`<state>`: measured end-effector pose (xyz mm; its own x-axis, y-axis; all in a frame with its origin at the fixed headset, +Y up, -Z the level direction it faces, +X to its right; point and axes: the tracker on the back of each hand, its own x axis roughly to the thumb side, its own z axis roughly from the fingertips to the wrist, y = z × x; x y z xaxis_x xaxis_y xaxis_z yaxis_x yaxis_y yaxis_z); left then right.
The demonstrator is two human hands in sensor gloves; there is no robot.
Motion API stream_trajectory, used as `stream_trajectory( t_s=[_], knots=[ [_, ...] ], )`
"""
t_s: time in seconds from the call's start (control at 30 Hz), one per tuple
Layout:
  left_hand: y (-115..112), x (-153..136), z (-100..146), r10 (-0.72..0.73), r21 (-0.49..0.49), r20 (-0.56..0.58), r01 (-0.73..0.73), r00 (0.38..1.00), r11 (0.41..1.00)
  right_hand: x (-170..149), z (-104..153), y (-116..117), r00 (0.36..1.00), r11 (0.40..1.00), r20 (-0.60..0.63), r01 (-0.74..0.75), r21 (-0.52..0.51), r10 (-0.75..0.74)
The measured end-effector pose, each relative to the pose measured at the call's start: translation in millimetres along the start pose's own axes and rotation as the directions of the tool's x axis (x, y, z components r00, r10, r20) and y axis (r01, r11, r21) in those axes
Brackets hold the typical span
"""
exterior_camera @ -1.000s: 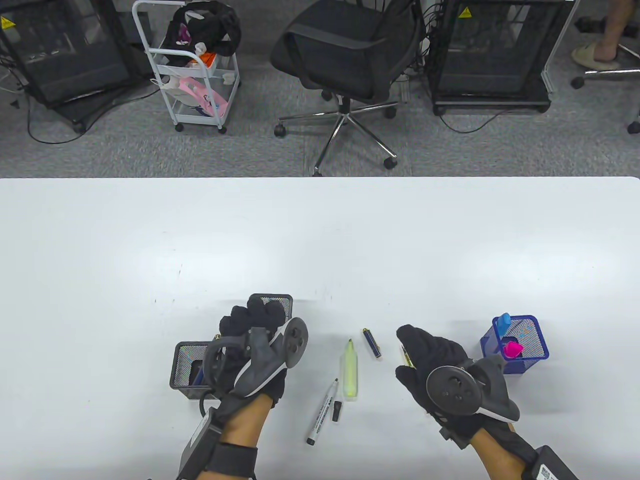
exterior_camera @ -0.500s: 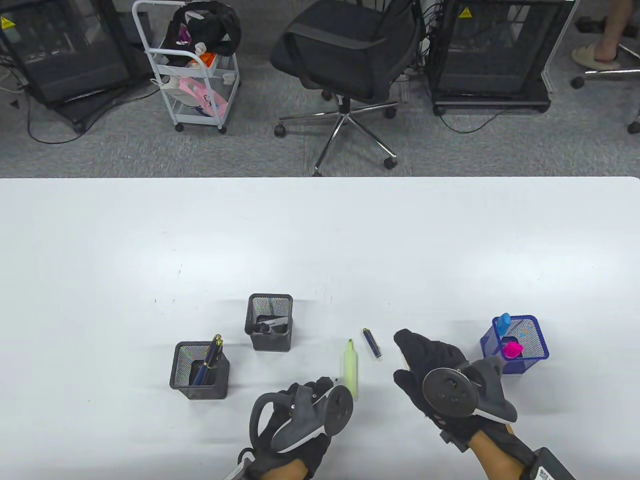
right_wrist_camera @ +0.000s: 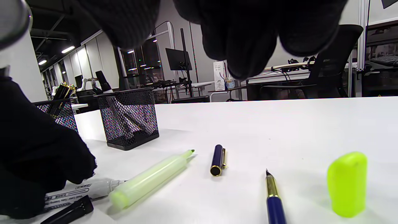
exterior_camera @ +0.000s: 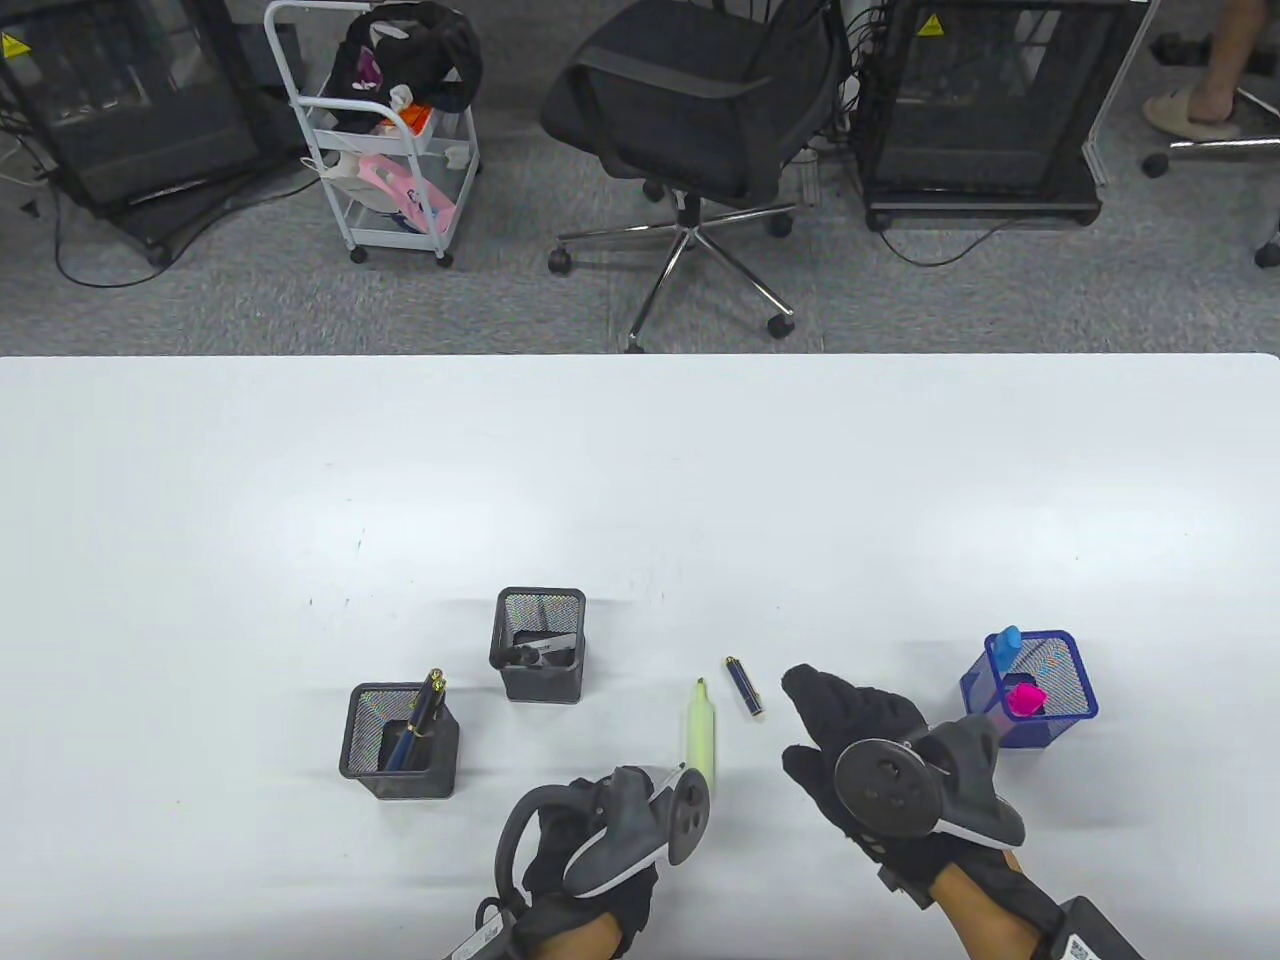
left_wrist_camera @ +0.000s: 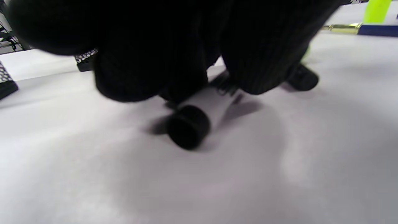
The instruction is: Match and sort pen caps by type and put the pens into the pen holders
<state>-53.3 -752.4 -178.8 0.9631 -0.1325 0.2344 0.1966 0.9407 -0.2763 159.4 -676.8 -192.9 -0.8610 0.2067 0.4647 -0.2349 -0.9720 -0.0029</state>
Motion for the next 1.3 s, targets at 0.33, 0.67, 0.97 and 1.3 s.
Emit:
stream_trajectory(
  t_s=[0.33,0.67,0.97,1.3],
  knots=[
    [4.9,-10.4,-5.9,0.061,0.013,-0.034,-0.061,0.998,0.998,0.2,-0.7,1.4,1.000,0.999,-0.005,-0.001,0.038,0.002],
    [42.7,-48.2,16.7,0.558,0.173,0.146,-0.576,0.817,0.799,4.0,-1.6,0.5,0.993,0.993,-0.020,0.116,0.018,-0.115],
    [56.7,-36.4,37.0,0.649,0.189,0.466,-0.784,0.602,0.592,14.1,-1.3,-0.7,0.852,0.853,-0.038,0.522,-0.007,-0.522],
    [53.8,-15.5,34.4,0.628,0.182,0.511,-0.789,0.586,0.587,14.4,-1.9,10.5,0.792,0.794,-0.067,0.607,-0.026,-0.607]
  ],
)
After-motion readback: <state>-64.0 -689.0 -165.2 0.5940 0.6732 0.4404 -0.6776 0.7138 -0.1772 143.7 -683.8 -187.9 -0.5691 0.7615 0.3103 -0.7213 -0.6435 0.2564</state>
